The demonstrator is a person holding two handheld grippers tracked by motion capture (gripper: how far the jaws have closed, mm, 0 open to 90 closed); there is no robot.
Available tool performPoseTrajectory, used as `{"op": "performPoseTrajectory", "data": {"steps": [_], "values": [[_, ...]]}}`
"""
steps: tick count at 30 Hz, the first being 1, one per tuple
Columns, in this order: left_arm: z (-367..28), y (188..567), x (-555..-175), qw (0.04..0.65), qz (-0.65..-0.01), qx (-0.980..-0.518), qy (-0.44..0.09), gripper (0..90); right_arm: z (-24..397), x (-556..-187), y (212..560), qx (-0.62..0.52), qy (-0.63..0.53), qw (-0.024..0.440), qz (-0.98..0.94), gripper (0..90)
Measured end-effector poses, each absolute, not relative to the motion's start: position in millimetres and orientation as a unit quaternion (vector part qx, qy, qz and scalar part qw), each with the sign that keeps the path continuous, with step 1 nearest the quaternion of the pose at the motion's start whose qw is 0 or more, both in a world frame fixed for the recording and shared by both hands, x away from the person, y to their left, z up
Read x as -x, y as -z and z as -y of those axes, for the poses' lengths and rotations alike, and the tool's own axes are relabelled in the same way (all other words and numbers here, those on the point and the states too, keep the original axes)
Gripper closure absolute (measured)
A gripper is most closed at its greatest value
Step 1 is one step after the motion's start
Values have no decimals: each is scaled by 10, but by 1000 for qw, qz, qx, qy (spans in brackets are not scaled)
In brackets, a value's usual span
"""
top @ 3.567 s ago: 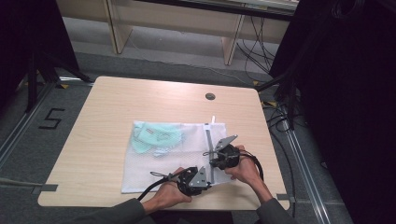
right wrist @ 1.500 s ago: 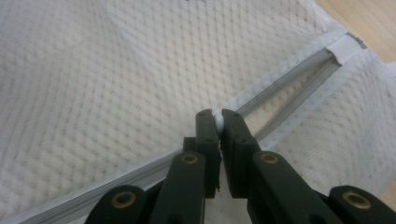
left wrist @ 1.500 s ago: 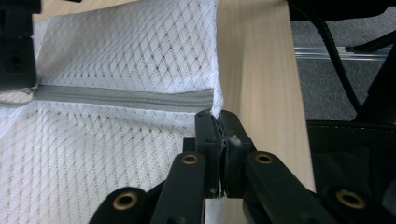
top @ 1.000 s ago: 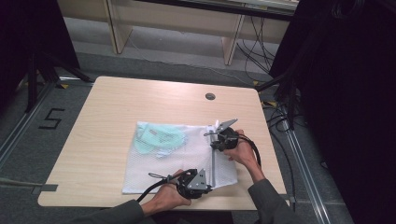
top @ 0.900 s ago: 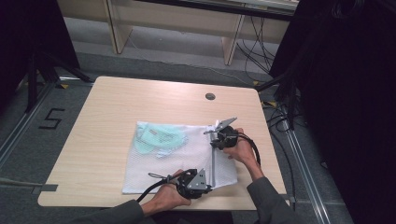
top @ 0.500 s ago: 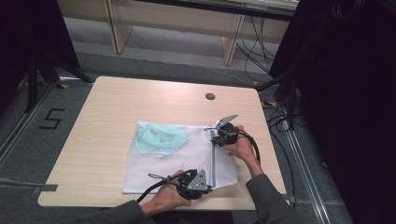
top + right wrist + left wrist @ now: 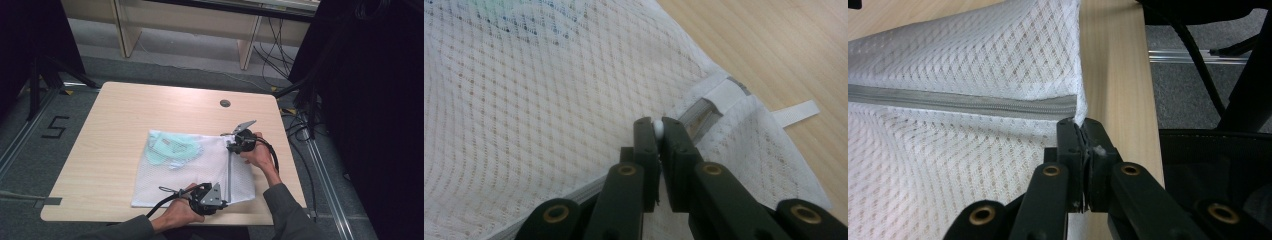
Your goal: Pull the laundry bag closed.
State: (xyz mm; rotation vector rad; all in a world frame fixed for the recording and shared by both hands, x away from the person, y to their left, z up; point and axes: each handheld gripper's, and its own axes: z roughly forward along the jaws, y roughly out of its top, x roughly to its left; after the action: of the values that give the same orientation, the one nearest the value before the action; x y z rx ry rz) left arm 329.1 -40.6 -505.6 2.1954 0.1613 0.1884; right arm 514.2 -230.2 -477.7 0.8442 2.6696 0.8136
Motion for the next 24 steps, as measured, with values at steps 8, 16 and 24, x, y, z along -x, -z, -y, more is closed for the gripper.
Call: {"op": "performPoseTrajectory", "data": {"steps": [8, 16, 24], "values": [[403, 5066, -3287, 447, -69, -889, -72, 876, 2242, -5224, 4741, -284, -276, 118, -911, 866], [410, 5068, -3279, 446, -62, -890, -70, 877, 2278, -5289, 4759, -291, -277, 120, -908, 866], [420, 5087, -3287, 446, -73, -890, -66, 875, 2353, -5327, 4712, -300, -283, 122, -903, 866]]}}
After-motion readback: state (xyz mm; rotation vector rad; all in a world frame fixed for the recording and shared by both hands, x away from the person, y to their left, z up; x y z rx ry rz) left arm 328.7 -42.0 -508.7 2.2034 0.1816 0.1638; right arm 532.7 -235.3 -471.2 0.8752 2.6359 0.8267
